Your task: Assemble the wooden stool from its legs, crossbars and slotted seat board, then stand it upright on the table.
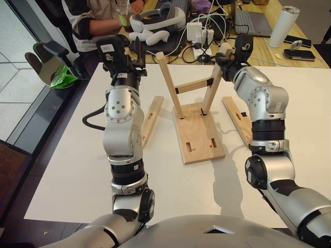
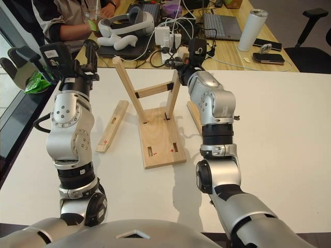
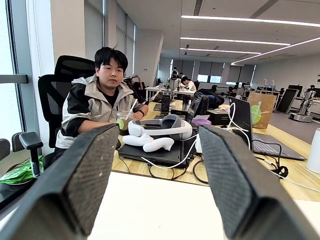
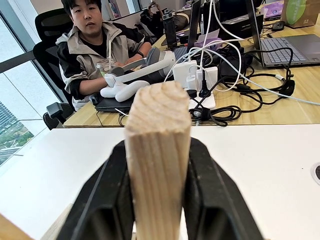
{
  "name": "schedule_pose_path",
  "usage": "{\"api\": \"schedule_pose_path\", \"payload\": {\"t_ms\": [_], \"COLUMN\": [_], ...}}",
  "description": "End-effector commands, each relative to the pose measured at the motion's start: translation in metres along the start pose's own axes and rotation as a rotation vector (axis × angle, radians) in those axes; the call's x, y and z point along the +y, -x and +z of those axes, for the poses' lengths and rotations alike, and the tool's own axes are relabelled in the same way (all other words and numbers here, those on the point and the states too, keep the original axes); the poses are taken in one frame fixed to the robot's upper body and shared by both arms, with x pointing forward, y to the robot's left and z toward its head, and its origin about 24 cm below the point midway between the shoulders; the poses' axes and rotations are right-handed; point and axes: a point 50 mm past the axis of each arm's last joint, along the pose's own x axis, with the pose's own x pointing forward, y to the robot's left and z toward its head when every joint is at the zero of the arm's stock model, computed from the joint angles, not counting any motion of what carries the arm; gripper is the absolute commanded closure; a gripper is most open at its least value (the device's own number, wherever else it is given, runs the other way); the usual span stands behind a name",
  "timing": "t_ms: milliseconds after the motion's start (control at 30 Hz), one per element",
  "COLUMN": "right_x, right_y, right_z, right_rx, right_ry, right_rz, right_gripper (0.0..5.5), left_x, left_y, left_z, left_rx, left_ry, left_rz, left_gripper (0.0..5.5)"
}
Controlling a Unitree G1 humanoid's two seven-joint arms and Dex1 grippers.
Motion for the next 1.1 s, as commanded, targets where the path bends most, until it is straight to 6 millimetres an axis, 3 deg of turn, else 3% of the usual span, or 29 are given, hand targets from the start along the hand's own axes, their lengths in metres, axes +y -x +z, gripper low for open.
{"api": "schedule_pose_path", "payload": {"t_ms": [33,367,533,667,800,933,1100], "right_x": [-0.007,0.002,0.019,0.048,0.071,0.058,0.043], "right_y": [0.002,0.005,0.025,0.051,0.059,0.084,0.126], "right_z": [-0.019,0.010,0.052,0.072,0.026,-0.019,-0.054], "right_rx": [0.048,-0.145,-0.464,-0.666,-0.377,-0.029,0.274], "right_ry": [-0.001,-0.002,0.108,0.154,0.137,0.155,0.243], "right_rz": [-0.022,0.032,0.073,0.182,0.494,0.716,0.961], "right_gripper": [4.03,2.40,1.64,1.64,1.64,1.64,1.64], "left_x": [-0.001,-0.001,0.001,0.003,0.006,0.012,0.016], "left_y": [0.001,0.002,0.003,0.004,0.004,0.005,0.005], "left_z": [0.001,-0.001,-0.001,-0.001,-0.002,-0.002,-0.003], "left_rx": [-0.005,-0.006,-0.013,-0.021,-0.019,-0.024,-0.024], "left_ry": [0.001,0.006,0.009,0.011,0.009,0.004,-0.004], "left_rz": [0.002,0.008,0.017,0.029,0.045,0.072,0.089], "left_gripper": [2.58,2.58,2.58,2.58,2.58,2.58,2.58]}}
